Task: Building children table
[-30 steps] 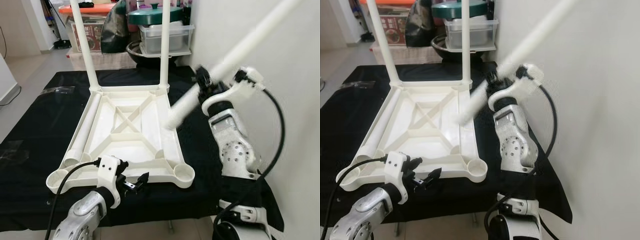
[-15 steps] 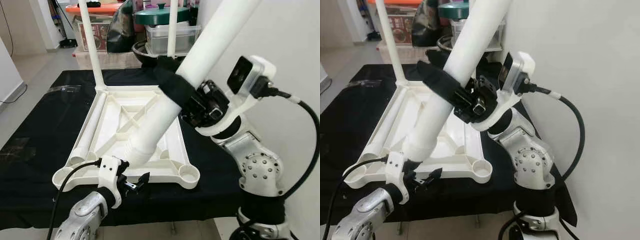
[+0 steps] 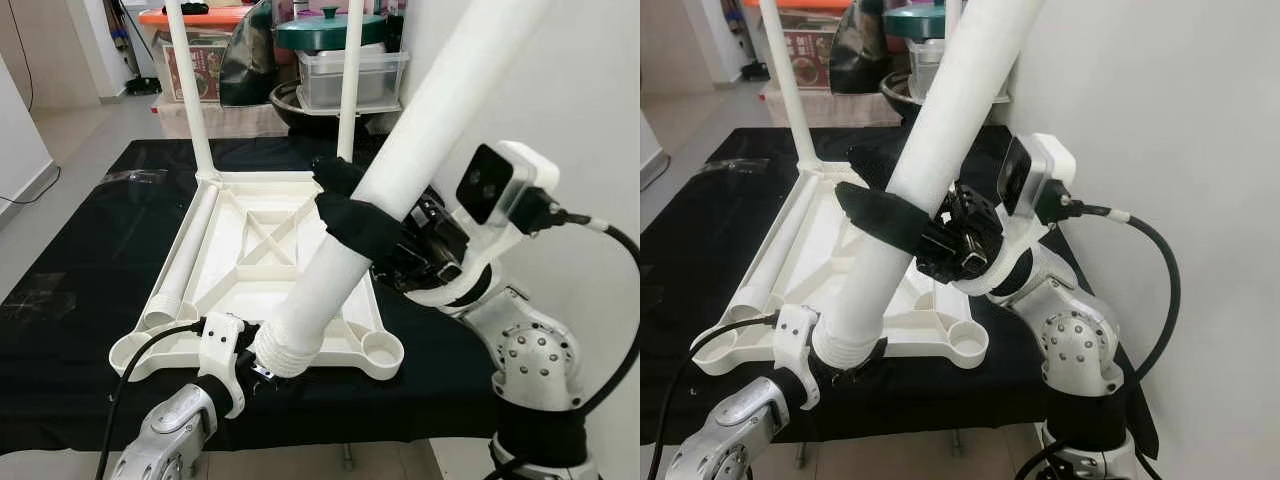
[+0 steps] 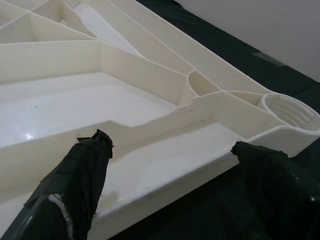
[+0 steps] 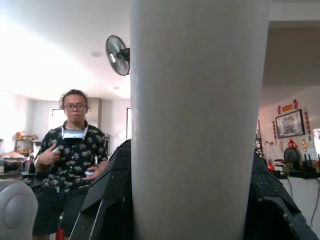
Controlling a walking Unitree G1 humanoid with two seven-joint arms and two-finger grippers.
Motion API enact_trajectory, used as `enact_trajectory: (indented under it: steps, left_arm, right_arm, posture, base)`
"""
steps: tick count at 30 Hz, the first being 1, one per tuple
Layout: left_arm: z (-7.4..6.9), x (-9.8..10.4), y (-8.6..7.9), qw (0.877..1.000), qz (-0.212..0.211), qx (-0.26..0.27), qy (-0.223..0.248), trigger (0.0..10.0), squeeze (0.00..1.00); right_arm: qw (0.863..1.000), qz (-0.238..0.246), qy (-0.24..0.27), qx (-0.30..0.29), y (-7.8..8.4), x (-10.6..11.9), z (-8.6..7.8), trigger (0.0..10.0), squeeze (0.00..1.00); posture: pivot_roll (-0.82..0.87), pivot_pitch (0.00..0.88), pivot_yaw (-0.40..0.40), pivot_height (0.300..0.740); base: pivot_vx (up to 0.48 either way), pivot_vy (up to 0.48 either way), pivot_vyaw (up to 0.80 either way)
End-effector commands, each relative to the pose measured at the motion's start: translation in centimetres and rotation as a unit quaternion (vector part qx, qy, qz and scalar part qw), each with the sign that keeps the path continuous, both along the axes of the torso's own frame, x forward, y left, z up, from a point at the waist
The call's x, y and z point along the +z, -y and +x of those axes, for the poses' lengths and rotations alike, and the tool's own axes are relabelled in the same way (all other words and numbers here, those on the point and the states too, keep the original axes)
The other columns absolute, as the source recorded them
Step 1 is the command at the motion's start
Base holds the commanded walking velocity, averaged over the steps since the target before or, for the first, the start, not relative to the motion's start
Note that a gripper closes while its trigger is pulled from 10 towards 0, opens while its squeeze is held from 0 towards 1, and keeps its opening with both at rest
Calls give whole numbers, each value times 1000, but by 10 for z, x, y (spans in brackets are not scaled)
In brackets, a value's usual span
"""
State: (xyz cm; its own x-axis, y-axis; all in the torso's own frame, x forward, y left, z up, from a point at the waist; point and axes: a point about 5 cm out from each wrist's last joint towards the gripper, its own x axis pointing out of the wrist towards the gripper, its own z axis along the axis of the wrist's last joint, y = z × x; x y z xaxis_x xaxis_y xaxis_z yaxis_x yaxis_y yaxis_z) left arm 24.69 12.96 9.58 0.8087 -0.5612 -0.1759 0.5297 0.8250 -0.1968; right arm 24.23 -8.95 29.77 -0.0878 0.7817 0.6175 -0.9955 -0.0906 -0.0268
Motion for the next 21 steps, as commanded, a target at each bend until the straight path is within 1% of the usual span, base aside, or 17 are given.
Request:
enact_trajectory:
  steps: [1, 2, 4, 5, 6, 7, 8, 11, 13, 16, 21]
  left_arm:
    - [-4, -1, 2, 1000, -6, -12, -7, 10000, 0]
    - [-4, -1, 2, 1000, -6, -12, -7, 10000, 0]
    - [-8, 5, 3, 999, -26, -42, -8, 10000, 0]
    - [-8, 5, 3, 999, -26, -42, -8, 10000, 0]
    - [-14, 11, 4, 996, -33, -82, -5, 10000, 0]
    - [-16, 13, 4, 995, -32, -95, -3, 10000, 0]
    - [-16, 13, 4, 995, -32, -95, -3, 10000, 0]
    - [-18, 18, -2, 992, -22, -121, 1, 10000, 0]
    - [-18, 18, -2, 992, -22, -121, 1, 10000, 0]
    - [-18, 21, -5, 989, -3, -146, 6, 10000, 0]
    - [-19, 24, -3, 987, -5, -159, 9, 10000, 0]
  right_arm:
    - [1000, -4, 11, 14, -2, 1, -5, 0, 0]
    - [1000, -4, 11, 14, -2, 1, -5, 0, 0]
    - [1000, -19, 12, -1, -3, -1, -2, 0, 0]
    - [1000, -19, 12, -1, -3, -1, -2, 0, 0]
    - [999, -36, 8, -34, -5, -4, 4, 0, 0]
    - [998, -41, 6, -45, -5, -6, 7, 0, 0]
    - [998, -41, 6, -45, -5, -6, 7, 0, 0]
    - [997, -46, 1, -67, -5, -8, 12, 0, 0]
    - [997, -46, 1, -67, -5, -8, 12, 0, 0]
    - [995, -52, -4, -82, -4, -10, 19, 0, 0]
    - [994, -58, -7, -88, -5, -13, 22, 0, 0]
  posture:
    - [29, 0, -68, 740]
    - [29, 0, -68, 740]
    - [33, 0, -71, 740]
    - [33, 0, -71, 740]
    - [33, 0, -71, 740]
    - [33, 0, -71, 740]
    - [33, 0, -71, 740]
    - [39, 0, -70, 740]
    - [39, 0, -70, 740]
    - [41, 0, -70, 740]
    - [42, 0, -71, 740]
  base:
    - [0, 0, 0]
    - [0, 0, 0]
    - [0, 0, 0]
    - [0, 0, 0]
    - [0, 0, 0]
    - [0, 0, 0]
    - [0, 0, 0]
    - [0, 0, 0]
    - [0, 0, 0]
    - [0, 0, 0]
    - [0, 0, 0]
